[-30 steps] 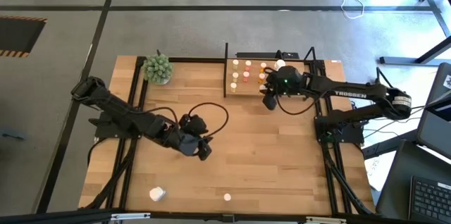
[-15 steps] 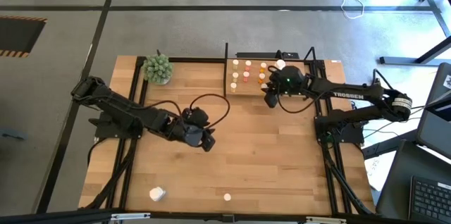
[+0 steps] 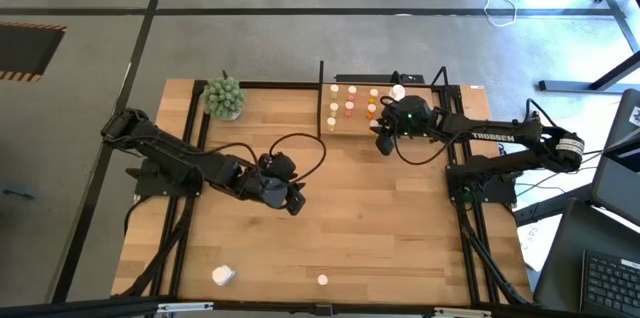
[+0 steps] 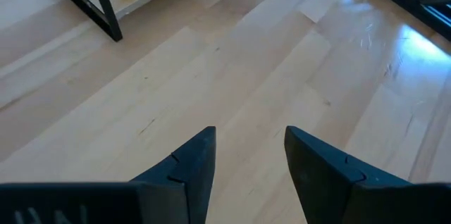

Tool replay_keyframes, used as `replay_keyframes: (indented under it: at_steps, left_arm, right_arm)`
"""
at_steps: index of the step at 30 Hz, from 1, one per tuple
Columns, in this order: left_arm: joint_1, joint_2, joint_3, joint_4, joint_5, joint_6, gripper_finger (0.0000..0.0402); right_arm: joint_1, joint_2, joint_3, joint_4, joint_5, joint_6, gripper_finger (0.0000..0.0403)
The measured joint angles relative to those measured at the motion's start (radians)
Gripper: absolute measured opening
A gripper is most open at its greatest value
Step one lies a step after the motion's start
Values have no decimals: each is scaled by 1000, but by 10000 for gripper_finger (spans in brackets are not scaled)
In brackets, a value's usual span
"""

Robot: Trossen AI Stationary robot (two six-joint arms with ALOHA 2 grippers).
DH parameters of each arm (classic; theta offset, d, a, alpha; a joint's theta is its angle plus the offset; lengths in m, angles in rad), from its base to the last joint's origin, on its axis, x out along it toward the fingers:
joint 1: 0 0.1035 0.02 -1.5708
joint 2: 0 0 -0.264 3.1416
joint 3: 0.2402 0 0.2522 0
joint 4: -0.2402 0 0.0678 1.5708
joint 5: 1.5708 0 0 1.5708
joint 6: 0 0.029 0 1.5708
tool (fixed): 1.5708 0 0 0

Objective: Pick and place medicine bottles onto shelf by color
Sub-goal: Put the orange pill bottle on the shelf aligned with the other orange pill bottles

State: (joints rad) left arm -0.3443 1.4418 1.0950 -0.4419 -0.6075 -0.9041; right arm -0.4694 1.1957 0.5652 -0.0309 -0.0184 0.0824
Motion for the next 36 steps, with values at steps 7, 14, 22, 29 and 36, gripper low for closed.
replay_keyframes:
  at_steps: [7, 14, 22, 29, 36]
  left_arm:
    - [0, 0, 0, 1, 0, 0, 164]
    - [0, 0, 0, 11, -14, 21, 164]
    - [-1, 0, 0, 30, -165, 100, 164]
    - [-1, 0, 0, 42, -163, 112, 164]
    - [-1, 0, 0, 42, -161, 112, 164]
  right_arm:
    - [0, 41, 0, 19, 24, -38, 120]
    - [0, 87, 0, 53, 25, -40, 120]
    - [0, 114, 1, 92, 27, -40, 120]
    - [0, 115, 2, 86, 28, -42, 120]
    - [0, 115, 3, 77, 28, -42, 120]
